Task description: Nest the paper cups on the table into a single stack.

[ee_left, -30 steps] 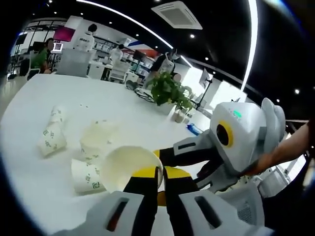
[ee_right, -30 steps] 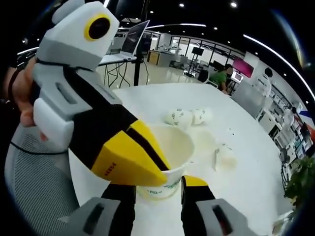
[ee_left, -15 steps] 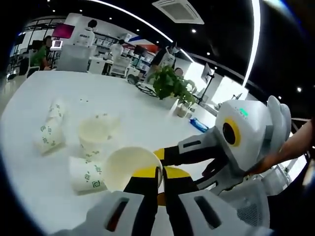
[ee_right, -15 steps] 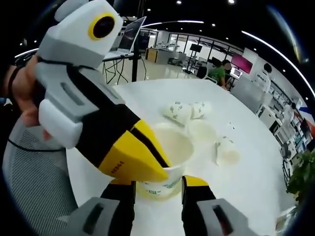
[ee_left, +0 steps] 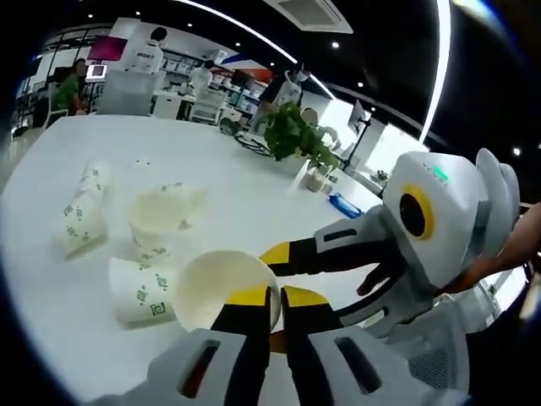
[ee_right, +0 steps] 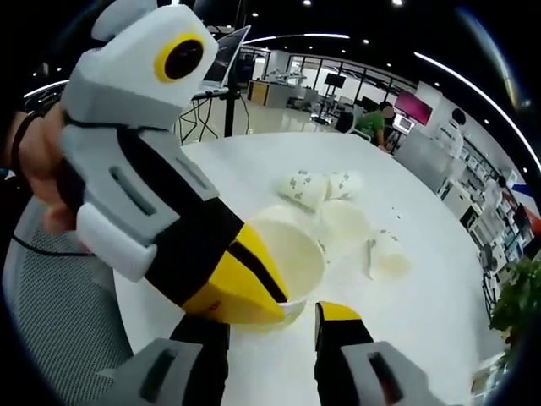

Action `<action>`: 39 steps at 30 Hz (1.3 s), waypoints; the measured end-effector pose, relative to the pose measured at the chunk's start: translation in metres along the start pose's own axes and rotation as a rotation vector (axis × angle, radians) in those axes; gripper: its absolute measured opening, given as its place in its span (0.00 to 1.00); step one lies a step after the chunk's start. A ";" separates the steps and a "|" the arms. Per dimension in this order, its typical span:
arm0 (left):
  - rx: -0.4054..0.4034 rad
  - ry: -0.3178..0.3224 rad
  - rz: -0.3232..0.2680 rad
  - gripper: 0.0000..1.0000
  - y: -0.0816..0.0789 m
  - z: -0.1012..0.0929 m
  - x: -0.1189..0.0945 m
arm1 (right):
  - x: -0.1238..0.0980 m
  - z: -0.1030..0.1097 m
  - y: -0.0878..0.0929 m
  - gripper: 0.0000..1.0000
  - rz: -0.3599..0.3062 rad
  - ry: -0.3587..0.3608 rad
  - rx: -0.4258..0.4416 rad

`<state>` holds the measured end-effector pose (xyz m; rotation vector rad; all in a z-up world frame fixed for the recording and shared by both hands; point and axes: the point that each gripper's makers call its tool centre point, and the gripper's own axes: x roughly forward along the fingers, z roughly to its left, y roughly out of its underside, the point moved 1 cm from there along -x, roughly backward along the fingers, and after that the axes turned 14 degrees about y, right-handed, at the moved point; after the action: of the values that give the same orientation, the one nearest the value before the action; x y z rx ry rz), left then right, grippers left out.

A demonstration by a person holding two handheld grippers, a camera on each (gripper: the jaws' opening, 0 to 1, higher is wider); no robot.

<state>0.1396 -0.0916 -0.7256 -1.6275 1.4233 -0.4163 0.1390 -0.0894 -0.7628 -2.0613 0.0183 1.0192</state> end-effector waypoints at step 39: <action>-0.017 -0.036 -0.052 0.07 -0.006 0.012 -0.017 | -0.003 -0.006 0.022 0.38 0.059 0.044 0.105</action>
<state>0.1469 -0.0716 -0.7221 -1.6805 1.3641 -0.4035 0.1334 -0.1092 -0.7731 -1.9977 0.1534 0.9875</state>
